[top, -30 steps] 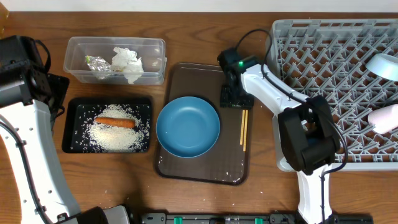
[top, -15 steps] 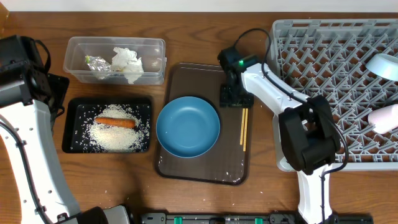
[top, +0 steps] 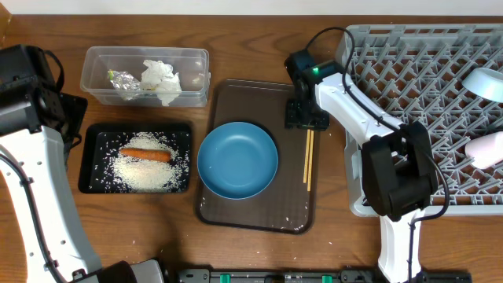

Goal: Sort waste into correct bins and load items into the dishwasher rack

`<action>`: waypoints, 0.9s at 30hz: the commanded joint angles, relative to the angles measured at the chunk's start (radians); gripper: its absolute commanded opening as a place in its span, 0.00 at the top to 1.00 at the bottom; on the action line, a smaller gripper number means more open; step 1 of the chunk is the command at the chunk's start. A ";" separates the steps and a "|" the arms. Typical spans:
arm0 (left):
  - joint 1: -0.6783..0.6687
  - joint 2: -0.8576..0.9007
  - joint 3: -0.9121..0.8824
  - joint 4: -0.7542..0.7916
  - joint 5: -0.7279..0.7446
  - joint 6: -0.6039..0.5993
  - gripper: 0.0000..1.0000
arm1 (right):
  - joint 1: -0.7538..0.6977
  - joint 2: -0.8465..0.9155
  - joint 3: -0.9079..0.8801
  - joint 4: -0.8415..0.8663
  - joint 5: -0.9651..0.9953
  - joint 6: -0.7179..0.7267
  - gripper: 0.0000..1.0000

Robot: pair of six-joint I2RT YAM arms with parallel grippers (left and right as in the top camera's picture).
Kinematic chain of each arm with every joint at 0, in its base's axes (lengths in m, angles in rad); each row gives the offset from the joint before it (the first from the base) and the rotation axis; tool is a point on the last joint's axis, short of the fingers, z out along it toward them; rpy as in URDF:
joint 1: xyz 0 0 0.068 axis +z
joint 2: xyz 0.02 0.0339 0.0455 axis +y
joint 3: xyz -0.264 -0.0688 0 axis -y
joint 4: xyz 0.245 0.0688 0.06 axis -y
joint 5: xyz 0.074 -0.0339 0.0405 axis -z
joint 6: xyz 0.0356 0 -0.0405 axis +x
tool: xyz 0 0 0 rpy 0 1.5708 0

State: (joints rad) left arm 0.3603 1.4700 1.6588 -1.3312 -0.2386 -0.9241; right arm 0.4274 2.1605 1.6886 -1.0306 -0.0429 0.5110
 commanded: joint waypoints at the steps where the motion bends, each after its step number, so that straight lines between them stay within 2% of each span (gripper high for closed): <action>1: 0.005 0.000 -0.008 -0.003 -0.005 -0.013 0.02 | 0.002 -0.029 -0.007 0.005 0.017 -0.011 0.43; 27: 0.005 0.000 -0.008 -0.004 -0.005 -0.013 0.02 | 0.019 -0.028 -0.104 0.095 0.015 0.016 0.45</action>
State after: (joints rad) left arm 0.3603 1.4700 1.6588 -1.3312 -0.2386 -0.9241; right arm 0.4297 2.1605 1.6077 -0.9436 -0.0433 0.5121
